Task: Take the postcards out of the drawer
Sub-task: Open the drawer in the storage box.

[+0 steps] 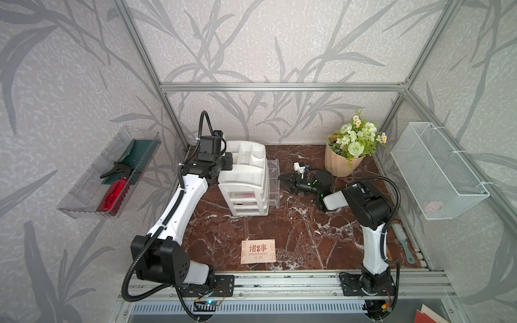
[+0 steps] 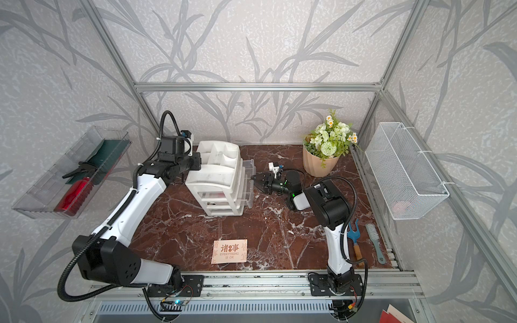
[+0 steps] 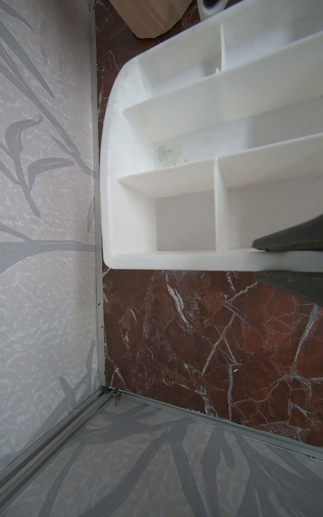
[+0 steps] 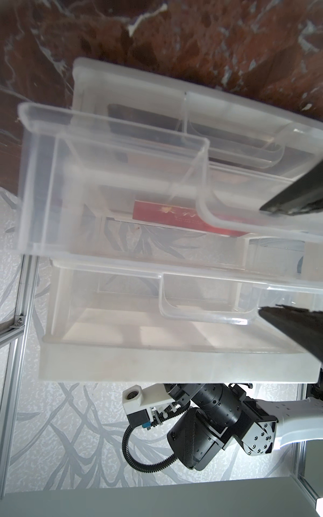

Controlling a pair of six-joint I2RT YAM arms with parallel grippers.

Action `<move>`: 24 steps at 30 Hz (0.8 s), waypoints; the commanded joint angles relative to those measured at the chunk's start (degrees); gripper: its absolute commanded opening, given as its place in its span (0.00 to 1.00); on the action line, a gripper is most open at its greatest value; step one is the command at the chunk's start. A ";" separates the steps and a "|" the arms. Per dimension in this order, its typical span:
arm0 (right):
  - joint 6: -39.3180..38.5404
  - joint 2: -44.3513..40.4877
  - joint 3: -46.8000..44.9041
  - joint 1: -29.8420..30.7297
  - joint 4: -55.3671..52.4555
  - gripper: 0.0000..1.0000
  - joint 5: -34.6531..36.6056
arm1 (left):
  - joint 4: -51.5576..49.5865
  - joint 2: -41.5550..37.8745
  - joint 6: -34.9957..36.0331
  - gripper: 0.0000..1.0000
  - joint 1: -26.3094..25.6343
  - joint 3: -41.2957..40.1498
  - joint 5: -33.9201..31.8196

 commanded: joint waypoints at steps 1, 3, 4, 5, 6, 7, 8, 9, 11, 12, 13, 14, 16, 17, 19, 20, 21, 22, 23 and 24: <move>-1.16 -4.95 -0.51 -1.38 6.16 0.51 -0.95 | -8.81 2.79 0.84 0.00 -0.15 -1.87 -1.27; -1.10 -5.37 -1.04 -1.84 6.25 0.51 -0.94 | -8.77 2.74 0.88 0.00 -0.23 -1.79 -1.34; -1.17 -5.58 -1.28 -2.02 6.16 0.52 -1.02 | -8.84 2.77 0.90 0.00 -0.23 -1.81 -1.35; -1.17 -5.81 -1.56 -2.25 6.15 0.52 -1.05 | -8.84 2.75 0.94 0.00 -0.23 -1.81 -1.33; -1.21 -6.02 -1.81 -2.43 6.21 0.52 -1.06 | -8.85 2.79 0.96 0.00 -0.23 -1.78 -1.30; -1.24 -6.27 -2.02 -2.55 6.21 0.51 -1.04 | -8.91 2.79 0.91 0.00 -0.24 -1.78 -1.26; -1.31 -6.55 -2.27 -2.65 6.22 0.52 -1.14 | -8.77 2.83 0.98 0.00 -0.28 -1.78 -1.24; -1.30 -6.80 -2.53 -2.81 6.16 0.52 -1.15 | -8.78 2.87 0.92 0.00 -0.23 -1.79 -1.30; -1.33 -7.24 -2.89 -3.00 6.22 0.52 -1.15 | -8.85 2.87 0.95 0.00 -0.23 -1.83 -1.25; -1.40 -7.50 -3.13 -3.21 6.19 0.52 -1.23 | -8.86 2.87 0.92 0.00 -0.23 -1.81 -1.30; -1.43 -7.76 -3.32 -3.42 6.14 0.52 -1.23 | -8.90 2.81 0.99 0.00 -0.23 -1.78 -1.25; -1.43 -8.00 -3.53 -3.65 6.15 0.52 -1.23 | -8.86 2.85 0.93 0.00 -0.23 -1.83 -1.27; -1.48 -8.32 -3.92 -4.19 6.18 0.52 -1.23 | -8.86 2.78 0.93 0.00 -0.23 -1.82 -1.25; -1.47 -8.32 -4.21 -4.44 6.18 0.52 -1.23 | -8.91 2.74 0.90 0.00 -0.23 -1.79 -1.25; -1.41 -8.03 -4.56 -4.71 6.14 0.52 -1.36 | -8.88 2.80 0.82 0.00 -0.23 -1.84 -1.16; -1.39 -7.81 -4.66 -4.85 6.21 0.52 -1.37 | -8.81 2.80 0.78 0.00 -0.24 -1.78 -1.07; -1.40 -7.41 -4.83 -4.85 6.16 0.52 -1.45 | -8.79 2.80 0.73 0.00 -0.32 -1.79 -0.99; -1.63 -7.15 -5.04 -4.85 6.14 0.52 -1.54 | -8.80 2.74 0.75 0.00 -0.32 -1.81 -0.94; -1.77 -6.95 -5.32 -4.85 6.14 0.52 -1.58 | -8.84 2.80 0.76 0.00 -0.32 -1.77 -1.03; -1.93 -6.83 -5.69 -4.93 6.14 0.52 -1.51 | -8.83 2.78 0.79 0.00 -0.32 -1.79 -1.15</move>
